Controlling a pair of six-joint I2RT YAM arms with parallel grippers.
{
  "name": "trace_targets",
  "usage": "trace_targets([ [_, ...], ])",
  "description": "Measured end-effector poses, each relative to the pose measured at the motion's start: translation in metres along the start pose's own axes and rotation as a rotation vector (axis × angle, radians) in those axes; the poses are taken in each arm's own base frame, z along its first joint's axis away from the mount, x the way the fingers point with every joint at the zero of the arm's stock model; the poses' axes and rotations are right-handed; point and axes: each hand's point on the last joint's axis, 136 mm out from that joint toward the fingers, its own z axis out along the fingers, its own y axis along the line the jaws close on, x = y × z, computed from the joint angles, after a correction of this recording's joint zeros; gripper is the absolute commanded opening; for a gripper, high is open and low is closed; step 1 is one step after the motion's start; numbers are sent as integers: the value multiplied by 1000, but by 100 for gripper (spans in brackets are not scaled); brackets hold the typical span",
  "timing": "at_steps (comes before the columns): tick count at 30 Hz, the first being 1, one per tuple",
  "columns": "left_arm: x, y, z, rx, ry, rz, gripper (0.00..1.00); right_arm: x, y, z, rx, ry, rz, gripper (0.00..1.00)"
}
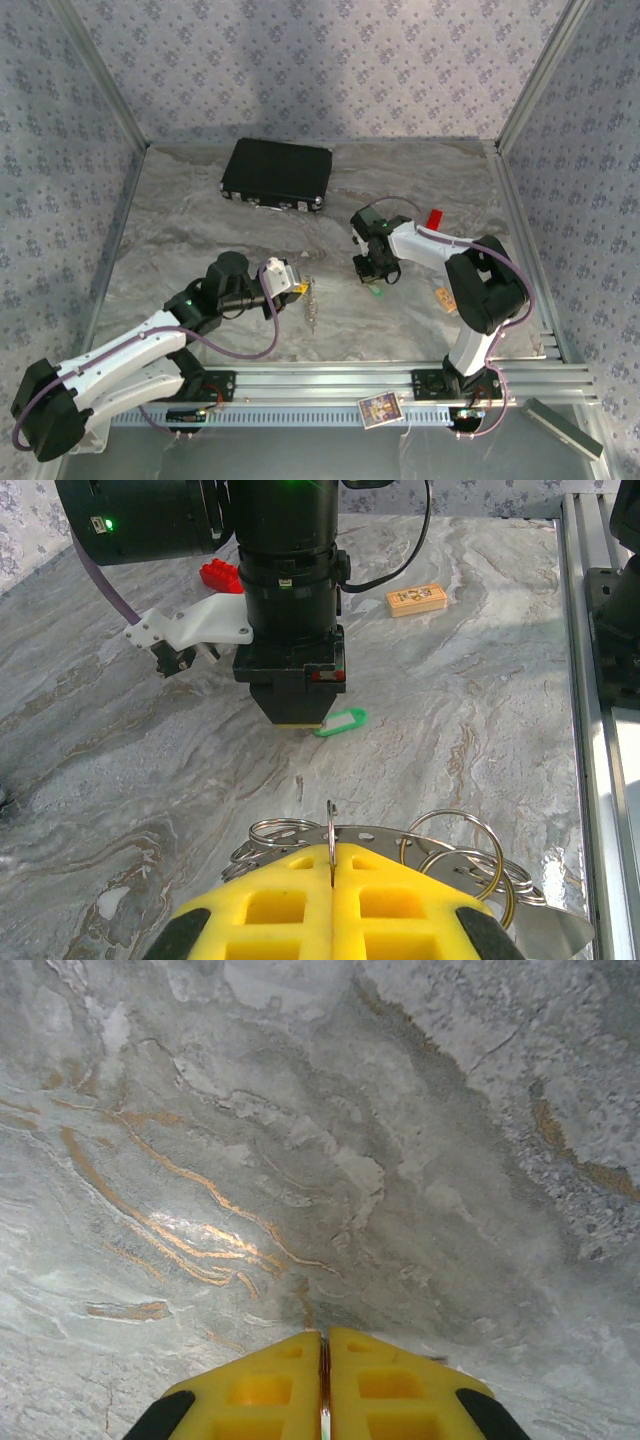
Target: Put the keys on the keyring
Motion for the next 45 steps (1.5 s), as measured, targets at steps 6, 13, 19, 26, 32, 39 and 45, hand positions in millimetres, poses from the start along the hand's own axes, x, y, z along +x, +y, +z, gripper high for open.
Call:
trace_targets([
  [6, 0, 0, 0, 0, 0, 0, 0, 1, 0, 0, 0, 3, 1, 13],
  [13, 0, 0, 0, 0, 0, 0, 0, 1, 0, 0, 1, 3, 1, 13],
  [19, 0, 0, 0, 0, 0, 0, 0, 2, -1, 2, 2, 11, -2, 12],
  [26, 0, 0, 0, 0, 0, 1, 0, 3, -1, 3, 3, 18, -4, 7],
  [32, 0, 0, 0, 0, 0, 3, 0, 3, -1, 3, 0, 19, -3, 5],
  [39, 0, 0, 0, 0, 0, 3, 0, 4, -2, 3, 2, 23, -2, 11],
  [45, 0, 0, 0, 0, 0, 3, 0, 5, -2, 3, 3, 27, -2, 11],
])
